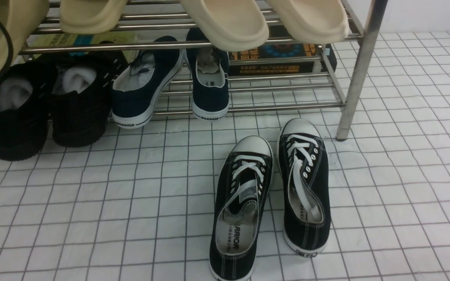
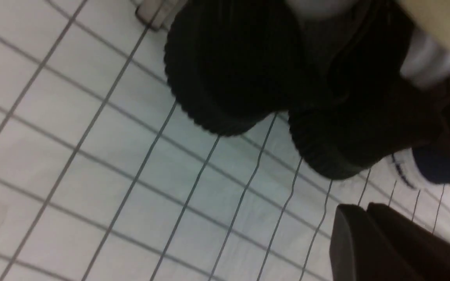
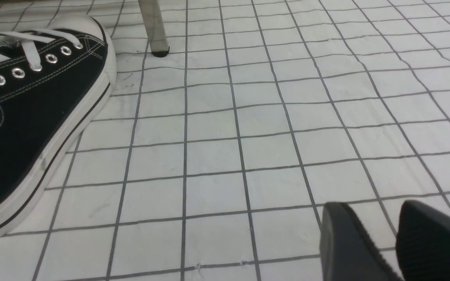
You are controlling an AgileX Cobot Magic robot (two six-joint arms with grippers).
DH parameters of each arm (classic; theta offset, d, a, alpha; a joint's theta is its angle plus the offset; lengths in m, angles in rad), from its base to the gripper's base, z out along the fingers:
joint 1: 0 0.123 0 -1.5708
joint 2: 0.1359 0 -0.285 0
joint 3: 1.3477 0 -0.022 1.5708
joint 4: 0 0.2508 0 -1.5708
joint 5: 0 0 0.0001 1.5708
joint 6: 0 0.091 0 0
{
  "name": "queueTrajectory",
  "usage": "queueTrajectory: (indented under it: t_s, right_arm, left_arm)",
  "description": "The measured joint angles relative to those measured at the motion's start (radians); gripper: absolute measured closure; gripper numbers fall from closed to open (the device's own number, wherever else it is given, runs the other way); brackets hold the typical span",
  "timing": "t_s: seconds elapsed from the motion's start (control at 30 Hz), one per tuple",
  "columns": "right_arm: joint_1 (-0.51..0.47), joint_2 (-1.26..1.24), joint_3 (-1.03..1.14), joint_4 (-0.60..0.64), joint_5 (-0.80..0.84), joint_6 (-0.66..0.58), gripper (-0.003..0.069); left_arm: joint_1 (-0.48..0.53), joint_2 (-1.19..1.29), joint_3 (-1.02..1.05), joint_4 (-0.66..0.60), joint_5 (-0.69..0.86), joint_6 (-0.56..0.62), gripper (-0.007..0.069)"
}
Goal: Take the shoes off the shelf with your hand from the white checkered tablecloth.
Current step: 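Grasp the leftmost shoe on the bottom shelf of the shoe rack with the left gripper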
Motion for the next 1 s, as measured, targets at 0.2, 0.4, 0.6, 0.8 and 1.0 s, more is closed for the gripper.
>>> queueTrajectory:
  t_s: [0.2,0.4,0.6,0.8,1.0]
  right_arm:
    - [0.000,0.000,0.000,0.000,0.000,0.000,0.0424]
    - [0.000,0.000,0.000,0.001,0.000,0.000,0.0421]
    - [0.000,0.000,0.000,0.001,0.000,0.000,0.0421]
    - [0.000,0.000,0.000,0.001,0.000,0.000,0.0421]
    - [0.000,0.000,0.000,0.001,0.000,0.000,0.0421]
  left_arm:
    - [-0.007,0.032,0.000,-0.014,-0.112,-0.122,0.0349]
    - [-0.007,0.074,0.000,-0.020,-0.134,-0.146,0.0232]
    - [-0.007,0.126,0.000,-0.052,-0.158,-0.148,0.0209]
    - [-0.007,0.166,0.000,-0.170,-0.190,-0.148,0.0209]
    - [-0.007,0.196,0.000,-0.193,-0.216,-0.148,0.0209]
